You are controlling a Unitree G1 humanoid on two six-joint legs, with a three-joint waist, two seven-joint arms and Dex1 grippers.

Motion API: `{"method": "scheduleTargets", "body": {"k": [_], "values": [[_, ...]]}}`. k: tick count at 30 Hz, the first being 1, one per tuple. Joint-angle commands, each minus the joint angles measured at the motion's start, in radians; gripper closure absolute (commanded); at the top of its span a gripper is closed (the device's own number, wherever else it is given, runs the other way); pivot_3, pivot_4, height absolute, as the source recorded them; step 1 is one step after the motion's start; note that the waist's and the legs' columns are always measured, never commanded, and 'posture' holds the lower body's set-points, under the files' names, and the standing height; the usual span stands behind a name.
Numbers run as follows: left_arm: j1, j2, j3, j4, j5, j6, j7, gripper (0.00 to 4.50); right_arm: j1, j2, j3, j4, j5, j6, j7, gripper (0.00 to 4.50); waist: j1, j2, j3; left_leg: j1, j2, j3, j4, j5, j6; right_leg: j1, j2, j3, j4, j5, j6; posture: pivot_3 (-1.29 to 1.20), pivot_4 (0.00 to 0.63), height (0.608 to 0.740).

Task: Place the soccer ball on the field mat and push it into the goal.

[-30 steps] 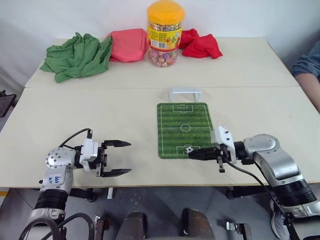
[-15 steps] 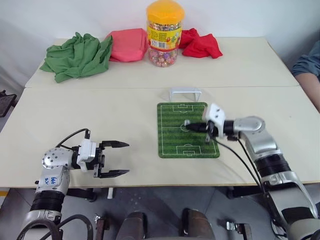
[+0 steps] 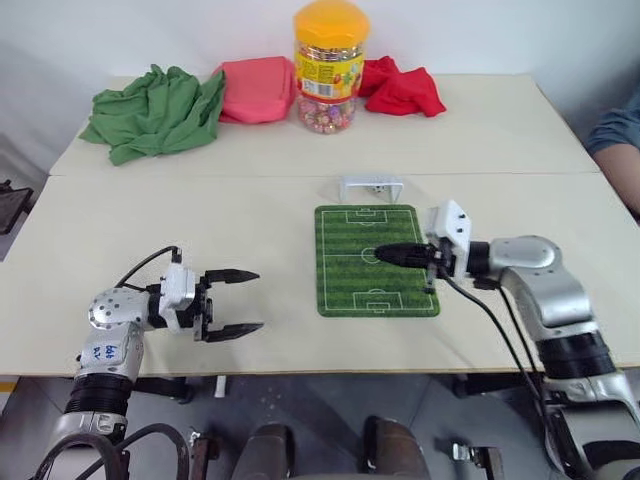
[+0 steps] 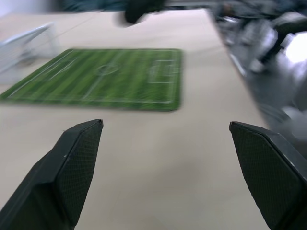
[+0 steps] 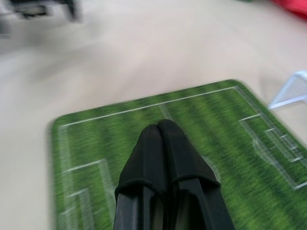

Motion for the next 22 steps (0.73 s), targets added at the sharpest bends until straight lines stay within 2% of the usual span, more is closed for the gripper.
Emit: {"method": "scheduleTargets", "body": {"k": [1, 4, 10, 13, 16, 22], "values": [[-0.002, 0.01, 0.003, -0.019, 0.053, 0.068, 0.11, 0.0, 0.069, -0.091, -0.05, -0.055, 0.055, 0.039, 0.084, 4.06, 0.003, 0.0, 0.0, 0.0, 0.0, 0.0, 0.0, 0.0, 0.0, 0.0, 0.0, 0.0, 0.0, 0.0, 0.0, 0.0, 0.15, 0.74], [0.003, -0.007, 0.033, -0.029, 0.023, 0.045, 0.111, 0.0, 0.143, -0.17, -0.082, -0.013, 0.044, -0.021, 0.146, 3.23, 0.001, 0.0, 0.0, 0.0, 0.0, 0.0, 0.0, 0.0, 0.0, 0.0, 0.0, 0.0, -0.001, 0.0, 0.0, 0.0, 0.15, 0.74], [0.021, 0.006, 0.056, -0.008, 0.002, -0.018, 0.036, 0.0, 0.187, -0.235, -0.153, 0.149, 0.043, -0.171, 0.224, 1.14, -0.008, 0.0, 0.0, 0.002, 0.001, 0.003, 0.0, 0.0, 0.0, 0.0, 0.0, 0.001, 0.0, 0.0, 0.0, 0.0, 0.15, 0.74], [0.03, 0.036, 0.083, 0.014, -0.005, -0.006, 0.028, 0.0, 0.195, -0.262, -0.2, 0.304, 0.028, -0.297, 0.268, 0.09, -0.004, 0.0, 0.0, 0.002, 0.001, 0.003, 0.0, 0.0, 0.0, 0.0, 0.0, 0.001, 0.0, 0.0, 0.0, 0.0, 0.15, 0.74], [0.031, 0.051, 0.103, 0.027, -0.004, -0.01, 0.024, 0.0, 0.172, -0.27, -0.224, 0.432, 0.006, -0.384, 0.263, 0.03, -0.003, 0.0, 0.0, 0.001, 0.001, 0.003, 0.0, 0.0, 0.0, 0.0, 0.0, 0.001, -0.001, 0.0, 0.0, 0.0, 0.15, 0.74], [0.021, 0.094, 0.141, 0.065, -0.02, 0.011, -0.015, 0.0, 0.173, -0.288, -0.277, 0.558, -0.005, -0.449, 0.216, 0.03, -0.004, 0.0, 0.0, 0.002, 0.001, 0.003, 0.001, 0.0, 0.0, 0.0, 0.0, 0.001, 0.0, 0.0, 0.0, 0.0, 0.15, 0.74]]}}
